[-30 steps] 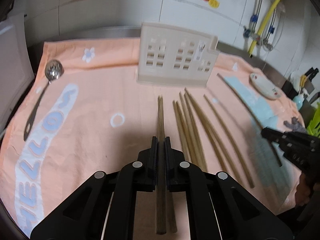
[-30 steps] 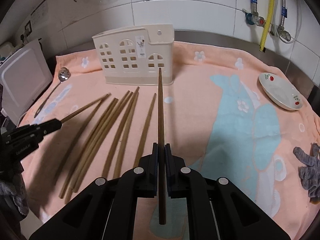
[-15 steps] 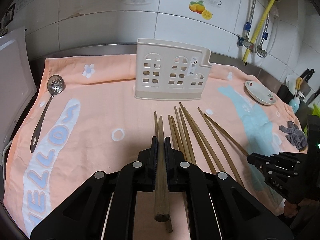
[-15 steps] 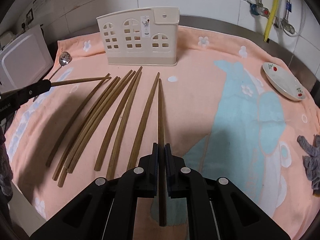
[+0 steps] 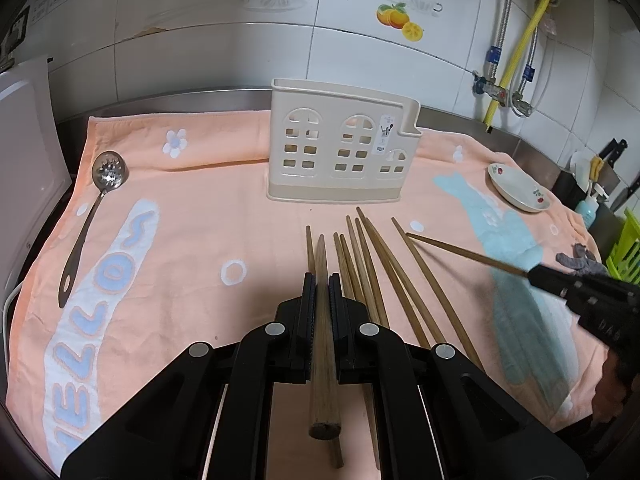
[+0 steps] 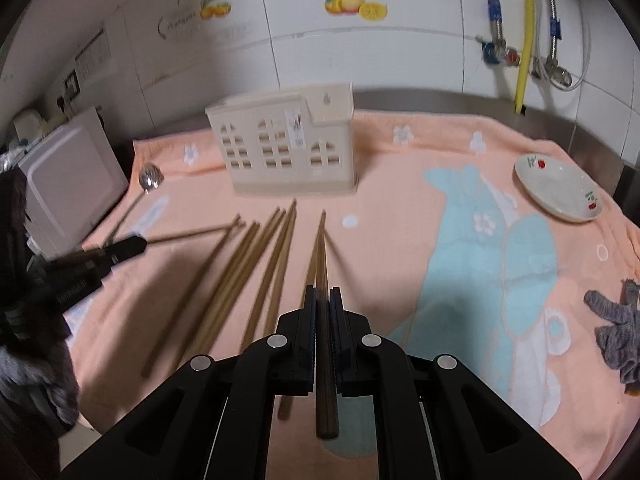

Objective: Organize utensils
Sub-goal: 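Lift the held chopsticks and carry them over the white holder with both tools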

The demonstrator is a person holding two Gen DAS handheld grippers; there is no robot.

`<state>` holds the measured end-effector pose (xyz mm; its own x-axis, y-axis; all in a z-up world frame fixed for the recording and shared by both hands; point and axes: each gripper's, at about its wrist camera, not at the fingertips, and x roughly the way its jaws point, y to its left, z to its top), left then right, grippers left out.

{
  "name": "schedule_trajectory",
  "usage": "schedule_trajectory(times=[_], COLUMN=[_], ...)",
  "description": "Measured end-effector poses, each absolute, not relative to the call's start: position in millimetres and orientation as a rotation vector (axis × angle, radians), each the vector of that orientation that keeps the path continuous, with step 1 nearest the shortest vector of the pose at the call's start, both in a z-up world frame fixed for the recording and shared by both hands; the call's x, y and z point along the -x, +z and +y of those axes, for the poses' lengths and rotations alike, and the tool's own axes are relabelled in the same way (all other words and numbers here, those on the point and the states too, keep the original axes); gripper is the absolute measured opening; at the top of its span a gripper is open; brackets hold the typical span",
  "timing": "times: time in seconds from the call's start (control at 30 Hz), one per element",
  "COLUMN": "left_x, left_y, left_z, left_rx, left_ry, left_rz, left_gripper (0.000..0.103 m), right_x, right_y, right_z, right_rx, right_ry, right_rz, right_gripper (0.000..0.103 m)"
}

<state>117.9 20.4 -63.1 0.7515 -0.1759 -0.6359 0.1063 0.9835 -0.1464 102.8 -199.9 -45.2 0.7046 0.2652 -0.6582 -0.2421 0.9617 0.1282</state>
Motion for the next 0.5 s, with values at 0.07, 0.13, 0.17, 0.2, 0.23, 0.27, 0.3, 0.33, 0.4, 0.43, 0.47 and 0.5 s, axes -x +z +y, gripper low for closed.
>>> schedule_trajectory(times=[0.07,0.13,0.17,0.2,0.23,0.27,0.3,0.33,0.4,0.43,0.47,0.5], left_x=[-119,-120,-121,-122,-122,-124,-125,-127,-131,-134,-135,-137], left_y=[-62,-60,-59,-57,-56,-53,-51,-47,-41,-36,-32,-27], left_z=[20,21,21,21,21,21,22,22,22,23,22,22], left_rx=[0.105,0.103,0.105,0.106,0.106,0.103,0.100,0.099,0.099,0.095,0.089,0.083], left_ry=[-0.157,-0.161,-0.165,-0.170,-0.174,-0.178,-0.180,-0.186,-0.197,-0.203,-0.205,-0.210], left_rz=[0.701,0.698,0.696,0.694,0.692,0.689,0.687,0.683,0.678,0.672,0.667,0.661], left_gripper=[0.005,0.005,0.005,0.005,0.005,0.005,0.005,0.005,0.005,0.005,0.005,0.005], right_x=[-105,-107,-108,-110,-112,-115,-119,-121,-129,-132,-136,-141], right_y=[-38,-31,-27,-24,-21,-18,-14,-11,0,5,10,18], right_z=[-199,-198,-198,-196,-195,-194,-193,-194,-194,-195,-195,-195], right_rx=[-0.038,-0.040,-0.039,-0.033,-0.027,-0.022,-0.017,-0.014,-0.017,-0.016,-0.015,-0.012], right_ry=[0.286,0.291,0.293,0.295,0.298,0.299,0.300,0.302,0.314,0.321,0.330,0.338], right_rz=[0.716,0.695,0.685,0.677,0.673,0.670,0.664,0.661,0.658,0.655,0.654,0.649], right_gripper=[0.007,0.007,0.007,0.007,0.007,0.007,0.007,0.007,0.007,0.007,0.007,0.007])
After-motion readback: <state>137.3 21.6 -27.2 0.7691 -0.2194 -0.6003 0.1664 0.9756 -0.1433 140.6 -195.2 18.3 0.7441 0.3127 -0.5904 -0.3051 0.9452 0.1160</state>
